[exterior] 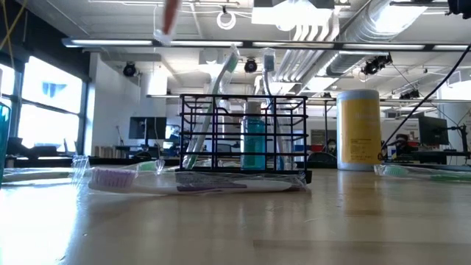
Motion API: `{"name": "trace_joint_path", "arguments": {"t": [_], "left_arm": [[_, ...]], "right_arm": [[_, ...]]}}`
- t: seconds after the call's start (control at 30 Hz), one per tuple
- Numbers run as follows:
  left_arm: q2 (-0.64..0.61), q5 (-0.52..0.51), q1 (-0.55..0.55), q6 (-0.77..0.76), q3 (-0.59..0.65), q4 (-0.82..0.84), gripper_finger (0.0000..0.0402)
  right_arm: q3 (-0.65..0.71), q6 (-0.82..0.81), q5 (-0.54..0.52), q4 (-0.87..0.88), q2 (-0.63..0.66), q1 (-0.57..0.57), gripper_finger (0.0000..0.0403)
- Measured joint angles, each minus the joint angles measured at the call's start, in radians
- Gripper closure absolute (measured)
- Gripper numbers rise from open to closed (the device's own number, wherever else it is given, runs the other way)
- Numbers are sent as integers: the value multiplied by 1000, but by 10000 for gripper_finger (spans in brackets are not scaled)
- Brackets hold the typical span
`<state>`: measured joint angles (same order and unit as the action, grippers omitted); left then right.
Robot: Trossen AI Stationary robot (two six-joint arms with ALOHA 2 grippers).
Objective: Pick & Place toothbrushing station
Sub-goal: Put the orange toothbrush into the black wire organizer
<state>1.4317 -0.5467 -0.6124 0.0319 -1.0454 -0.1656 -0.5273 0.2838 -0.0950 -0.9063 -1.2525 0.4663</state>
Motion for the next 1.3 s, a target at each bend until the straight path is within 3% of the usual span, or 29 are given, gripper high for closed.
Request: {"name": "trace_joint_path", "arguments": {"t": [0.17,0.33,0.47,0.8,1.03,1.3], "left_arm": [[58,269,92,73,-4,-147,401],[101,326,152,75,-18,-154,401],[125,336,178,81,-18,-147,401],[136,336,180,118,-18,-179,401],[136,312,183,126,-18,-184,401],[136,277,188,130,-18,-184,401]], "right_arm": [[-60,-30,-15,-4,-80,15,83],[-130,16,-105,-4,-179,27,89],[-181,20,-201,-3,-234,34,97],[-215,19,-190,-3,-275,38,103],[-215,-15,-86,13,-275,1,132],[-215,-34,-51,13,-275,-35,194]]}}
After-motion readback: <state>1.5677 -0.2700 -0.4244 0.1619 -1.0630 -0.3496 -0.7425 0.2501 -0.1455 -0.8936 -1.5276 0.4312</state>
